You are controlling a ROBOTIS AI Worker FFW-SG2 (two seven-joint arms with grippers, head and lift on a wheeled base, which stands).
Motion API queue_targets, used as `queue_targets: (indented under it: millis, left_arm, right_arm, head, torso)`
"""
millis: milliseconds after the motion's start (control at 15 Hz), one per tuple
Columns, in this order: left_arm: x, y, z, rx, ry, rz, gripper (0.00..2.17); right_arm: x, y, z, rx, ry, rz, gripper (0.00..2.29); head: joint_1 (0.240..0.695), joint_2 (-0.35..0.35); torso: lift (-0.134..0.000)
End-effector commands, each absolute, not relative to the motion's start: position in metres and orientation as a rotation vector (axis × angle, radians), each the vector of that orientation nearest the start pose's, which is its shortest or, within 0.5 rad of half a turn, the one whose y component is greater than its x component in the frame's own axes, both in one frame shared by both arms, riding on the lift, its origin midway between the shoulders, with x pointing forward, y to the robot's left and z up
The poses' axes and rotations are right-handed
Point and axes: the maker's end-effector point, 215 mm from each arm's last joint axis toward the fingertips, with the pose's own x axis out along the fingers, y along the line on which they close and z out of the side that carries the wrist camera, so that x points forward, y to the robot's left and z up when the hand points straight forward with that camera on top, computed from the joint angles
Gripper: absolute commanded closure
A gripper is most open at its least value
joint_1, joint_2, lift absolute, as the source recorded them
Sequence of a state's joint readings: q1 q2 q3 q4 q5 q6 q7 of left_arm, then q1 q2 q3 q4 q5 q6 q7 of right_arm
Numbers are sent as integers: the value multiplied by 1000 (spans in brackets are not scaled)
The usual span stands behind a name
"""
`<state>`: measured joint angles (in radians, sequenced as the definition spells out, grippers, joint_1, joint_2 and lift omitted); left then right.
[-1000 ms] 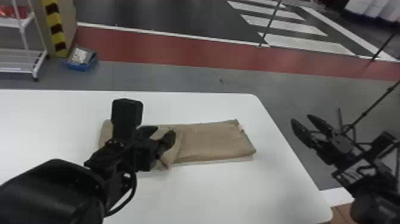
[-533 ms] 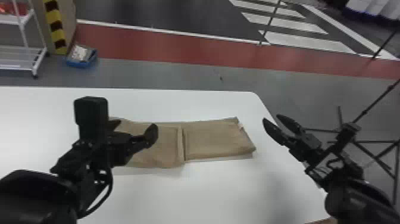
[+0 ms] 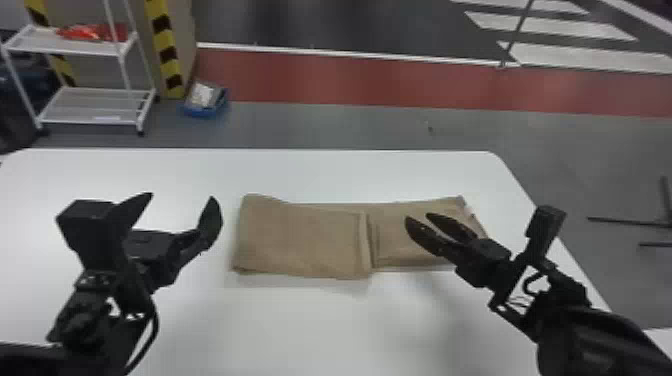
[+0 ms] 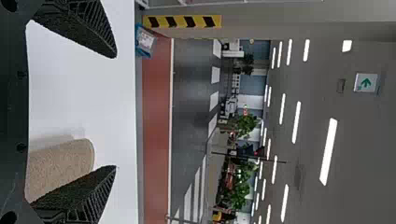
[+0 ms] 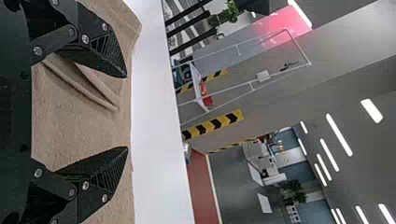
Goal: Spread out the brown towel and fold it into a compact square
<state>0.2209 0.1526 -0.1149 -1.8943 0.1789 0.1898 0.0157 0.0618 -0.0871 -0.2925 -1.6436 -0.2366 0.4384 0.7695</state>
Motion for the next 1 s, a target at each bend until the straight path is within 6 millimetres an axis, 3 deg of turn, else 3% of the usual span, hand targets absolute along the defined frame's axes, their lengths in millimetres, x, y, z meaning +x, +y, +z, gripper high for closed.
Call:
queue_targets:
  millis: [0, 200, 400, 933]
  left_arm:
    - [523, 192, -367, -27, 119, -142, 29]
    - [522, 195, -378, -26, 127, -150, 29]
    - [518, 204, -385, -25, 122, -152, 29]
    - [512, 210, -394, -25, 128, -161, 29]
  right_arm:
    - [524, -195, -415, 291, 317, 538, 461]
    - [528, -161, -424, 229, 345, 499, 508]
    - [525, -153, -430, 192, 371, 434, 508]
    - [516, -164, -459, 147, 491, 323, 508]
  head:
    - [695, -83]
    - [695, -14]
    - [695, 21]
    - [695, 51]
  torso:
    - [-119]
    - [-119]
    - [-119]
    - [-119]
